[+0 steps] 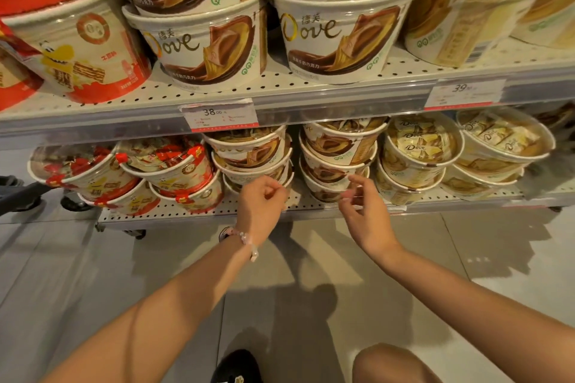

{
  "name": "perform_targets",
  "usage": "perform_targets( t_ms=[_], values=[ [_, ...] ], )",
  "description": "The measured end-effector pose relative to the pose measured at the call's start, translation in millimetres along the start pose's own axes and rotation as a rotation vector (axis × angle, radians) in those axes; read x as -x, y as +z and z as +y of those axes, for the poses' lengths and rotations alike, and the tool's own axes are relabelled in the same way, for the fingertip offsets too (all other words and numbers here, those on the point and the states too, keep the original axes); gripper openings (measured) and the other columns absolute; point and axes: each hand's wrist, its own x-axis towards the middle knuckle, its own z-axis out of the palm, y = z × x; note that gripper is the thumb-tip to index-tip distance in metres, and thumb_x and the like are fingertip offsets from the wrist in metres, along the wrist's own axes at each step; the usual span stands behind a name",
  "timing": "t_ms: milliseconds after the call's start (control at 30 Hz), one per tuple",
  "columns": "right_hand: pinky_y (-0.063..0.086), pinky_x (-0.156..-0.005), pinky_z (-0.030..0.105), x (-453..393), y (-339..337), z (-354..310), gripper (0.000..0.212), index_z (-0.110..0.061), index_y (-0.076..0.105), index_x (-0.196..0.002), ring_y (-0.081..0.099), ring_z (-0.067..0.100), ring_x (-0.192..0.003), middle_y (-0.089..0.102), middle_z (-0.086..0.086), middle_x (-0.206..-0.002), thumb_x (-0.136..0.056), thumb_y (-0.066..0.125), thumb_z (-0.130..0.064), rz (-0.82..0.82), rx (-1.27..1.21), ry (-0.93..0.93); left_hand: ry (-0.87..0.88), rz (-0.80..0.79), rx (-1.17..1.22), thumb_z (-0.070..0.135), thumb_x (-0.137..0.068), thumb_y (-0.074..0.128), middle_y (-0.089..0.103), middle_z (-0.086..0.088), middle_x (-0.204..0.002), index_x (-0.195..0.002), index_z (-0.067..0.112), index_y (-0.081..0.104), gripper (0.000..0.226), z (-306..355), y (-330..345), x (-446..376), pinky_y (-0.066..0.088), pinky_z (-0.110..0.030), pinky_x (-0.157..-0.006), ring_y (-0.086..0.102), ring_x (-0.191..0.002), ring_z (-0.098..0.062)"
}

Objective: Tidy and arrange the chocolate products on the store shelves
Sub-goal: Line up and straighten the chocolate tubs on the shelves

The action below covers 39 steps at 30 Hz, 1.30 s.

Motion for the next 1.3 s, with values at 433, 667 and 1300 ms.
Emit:
perform_targets(
  t_ms=[433,667,1300],
  values=[
    [0.056,-0.063,0.04,-59.9,-3.7,34.3,0.041,-0.015,0.038,-0.13,0.064,0.027,-0.069,0.065,0.017,-0.097,-0.092,0.053,-0.017,0.063,-0.234,0.46,-0.785,-0.161,0.698,0.018,-0.096,0.051,0.058,-0.021,-0.115,-0.124,-0.005,0.047,0.037,1.4,89.3,-49.4,0.051,-0.032,-0.072,0.059,-0.089,-0.025],
    [0.054,-0.053,0.031,-70.9,-4.8,42.2,0.03,-0.013,0.043,-0.125,0.059,0.019,-0.054,0.062,0.009,-0.074,-0.096,0.046,-0.012,0.018,-0.324,0.462,-0.758,-0.114,0.734,0.008,-0.099,0.041,0.055,-0.024,-0.122,-0.111,-0.004,0.051,0.02,1.8,100.7,-50.2,0.047,-0.039,-0.09,0.055,-0.112,-0.034],
    [0.049,-0.092,0.052,-86.0,22.1,63.2,0.032,-0.013,0.053,-0.121,0.06,0.032,-0.105,0.063,0.014,-0.113,-0.097,0.037,-0.027,0.3,-0.447,0.604,-0.747,-0.157,0.853,0.004,-0.097,0.044,0.058,-0.017,-0.087,-0.117,-0.003,0.049,0.022,2.5,117.8,-35.1,0.047,-0.038,-0.083,0.06,-0.079,-0.025]
  ],
)
